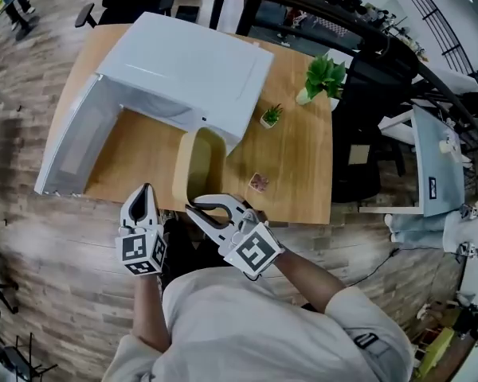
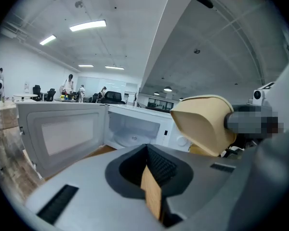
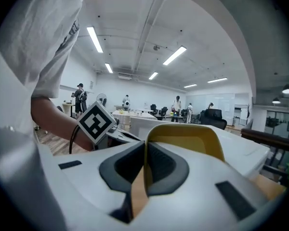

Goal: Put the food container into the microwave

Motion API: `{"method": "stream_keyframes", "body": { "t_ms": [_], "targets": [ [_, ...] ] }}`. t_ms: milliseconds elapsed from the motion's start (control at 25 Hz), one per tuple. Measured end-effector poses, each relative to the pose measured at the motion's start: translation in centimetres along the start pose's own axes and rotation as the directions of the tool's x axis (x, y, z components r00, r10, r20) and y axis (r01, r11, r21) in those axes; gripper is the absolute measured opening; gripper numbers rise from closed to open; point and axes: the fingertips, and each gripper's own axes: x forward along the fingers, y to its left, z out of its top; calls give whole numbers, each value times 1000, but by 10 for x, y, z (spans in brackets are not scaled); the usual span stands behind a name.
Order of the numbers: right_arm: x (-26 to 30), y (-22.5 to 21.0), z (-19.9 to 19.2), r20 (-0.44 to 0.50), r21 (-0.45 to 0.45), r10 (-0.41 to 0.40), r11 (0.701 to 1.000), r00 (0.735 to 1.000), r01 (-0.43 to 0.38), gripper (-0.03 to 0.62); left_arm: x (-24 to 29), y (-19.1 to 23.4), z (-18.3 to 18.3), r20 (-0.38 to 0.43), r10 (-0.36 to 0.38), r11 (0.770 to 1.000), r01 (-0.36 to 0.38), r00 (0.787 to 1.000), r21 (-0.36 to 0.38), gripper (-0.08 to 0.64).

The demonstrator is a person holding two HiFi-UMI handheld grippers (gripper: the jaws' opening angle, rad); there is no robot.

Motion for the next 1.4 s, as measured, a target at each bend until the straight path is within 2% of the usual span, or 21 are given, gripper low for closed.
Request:
{"method": "stream_keyframes", "body": {
  "t_ms": [240,520,840,1400],
  "targets": [
    [39,5,-12,-5,17,56,998,998,-56,20,-6,31,-14,-21,54,998,-54,998,-28,12],
    [90,1,-24,-59,-8,99,995,993,-100,20,0,67,-22,-42,74,996,-76,996,-43,12],
    [143,-16,-31,-139,-14,106,994,985,-109,20,22,104,-22,-59,54,996,-58,997,-64,12],
    [197,-32,-55,-245,-5,114,993,963,-118,20,47,136,-35,-86,13,996,-20,996,-87,12]
  ]
}}
